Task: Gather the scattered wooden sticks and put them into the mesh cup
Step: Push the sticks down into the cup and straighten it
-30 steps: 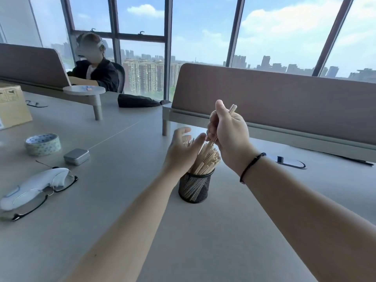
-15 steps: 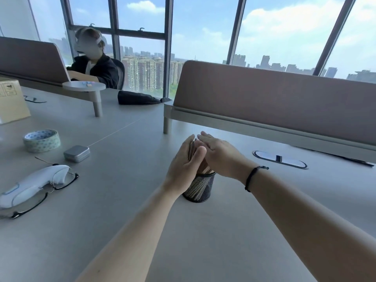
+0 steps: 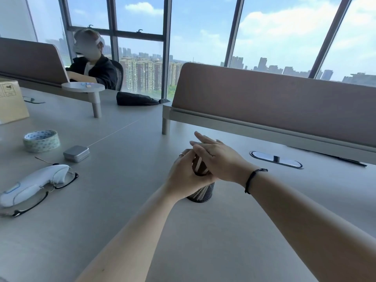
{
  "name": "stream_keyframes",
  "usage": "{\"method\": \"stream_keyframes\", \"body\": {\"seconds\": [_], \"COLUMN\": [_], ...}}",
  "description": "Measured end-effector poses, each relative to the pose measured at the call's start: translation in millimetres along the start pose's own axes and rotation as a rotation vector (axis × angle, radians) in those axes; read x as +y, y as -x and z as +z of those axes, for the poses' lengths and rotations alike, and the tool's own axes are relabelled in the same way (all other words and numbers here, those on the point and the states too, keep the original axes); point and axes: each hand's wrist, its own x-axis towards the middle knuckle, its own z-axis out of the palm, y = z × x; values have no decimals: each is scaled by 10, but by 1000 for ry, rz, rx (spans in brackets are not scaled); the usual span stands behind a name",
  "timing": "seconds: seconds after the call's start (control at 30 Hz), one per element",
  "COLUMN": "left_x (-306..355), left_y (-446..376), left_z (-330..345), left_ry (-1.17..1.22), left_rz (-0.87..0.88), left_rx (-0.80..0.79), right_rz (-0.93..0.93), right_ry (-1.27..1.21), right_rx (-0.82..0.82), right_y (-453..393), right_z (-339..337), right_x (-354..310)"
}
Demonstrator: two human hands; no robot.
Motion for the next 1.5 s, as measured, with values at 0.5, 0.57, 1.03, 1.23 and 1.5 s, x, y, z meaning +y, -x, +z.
{"method": "stream_keyframes", "body": {"seconds": [0.5, 0.57, 1.03, 1.23, 1.5], "left_x": [83, 89, 26, -18, 9], "left_y": [208, 240, 372, 367, 409], "left_z": [215, 222, 383, 359, 465], "left_ry": [42, 68, -20, 170, 30], "left_rz": [-211, -248, -240, -297, -242], "left_rx": [208, 191, -28, -129, -36], "right_rz": [47, 113, 342, 443, 237], "right_ry": [-358, -681, -1328, -1092, -681], "right_rx": [176, 419, 321, 514, 217], "right_y": [133, 233, 899, 982, 1037], "right_z": [-49, -73, 758, 719, 761], "right_x": [-19, 38, 712, 677, 946]}}
